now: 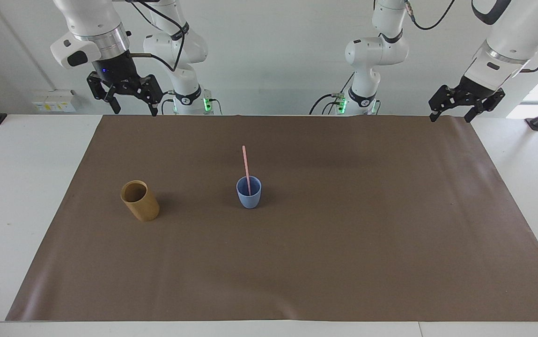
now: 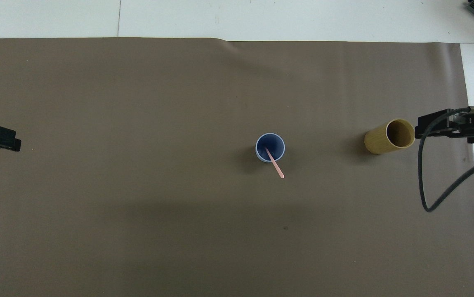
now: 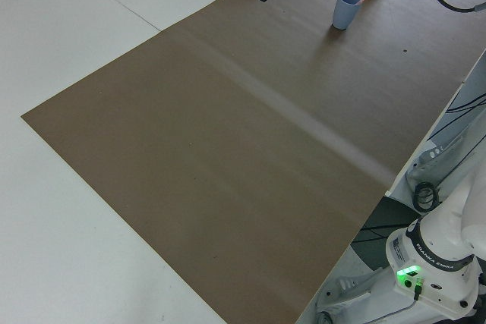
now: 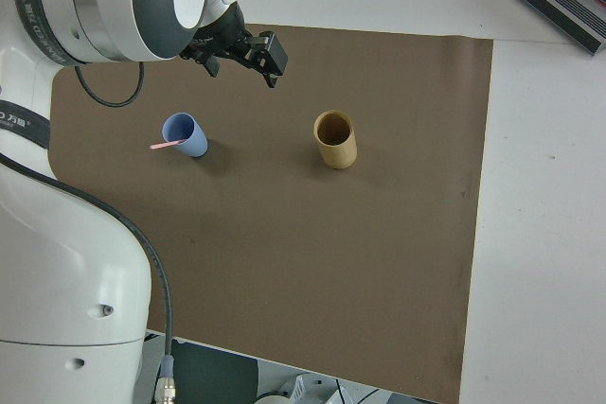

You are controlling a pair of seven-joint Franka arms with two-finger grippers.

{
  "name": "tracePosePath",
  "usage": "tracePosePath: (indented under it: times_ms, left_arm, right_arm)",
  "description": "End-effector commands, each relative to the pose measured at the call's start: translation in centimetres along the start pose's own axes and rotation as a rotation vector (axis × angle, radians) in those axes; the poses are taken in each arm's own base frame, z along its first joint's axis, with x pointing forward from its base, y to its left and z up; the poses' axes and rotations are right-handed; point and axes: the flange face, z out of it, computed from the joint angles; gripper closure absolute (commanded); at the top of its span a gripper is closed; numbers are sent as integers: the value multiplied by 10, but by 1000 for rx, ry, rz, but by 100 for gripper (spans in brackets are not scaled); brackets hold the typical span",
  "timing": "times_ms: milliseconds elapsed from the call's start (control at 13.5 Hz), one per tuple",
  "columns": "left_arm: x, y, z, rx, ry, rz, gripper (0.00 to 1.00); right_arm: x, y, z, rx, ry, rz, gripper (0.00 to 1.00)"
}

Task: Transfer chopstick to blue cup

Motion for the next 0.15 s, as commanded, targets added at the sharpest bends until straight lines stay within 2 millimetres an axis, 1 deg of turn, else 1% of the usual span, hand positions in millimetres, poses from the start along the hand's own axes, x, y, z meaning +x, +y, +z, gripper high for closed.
tracePosePath:
  times_ms: [0,74]
  left_arm:
    - [-4,-3,-1,-11,14,0,0]
    - [-4,-3,-1,-11,12,0,0]
  right_arm:
    - [-2,4,1,25,7,-17,0]
    - [-3,4,1,25,6,-17,0]
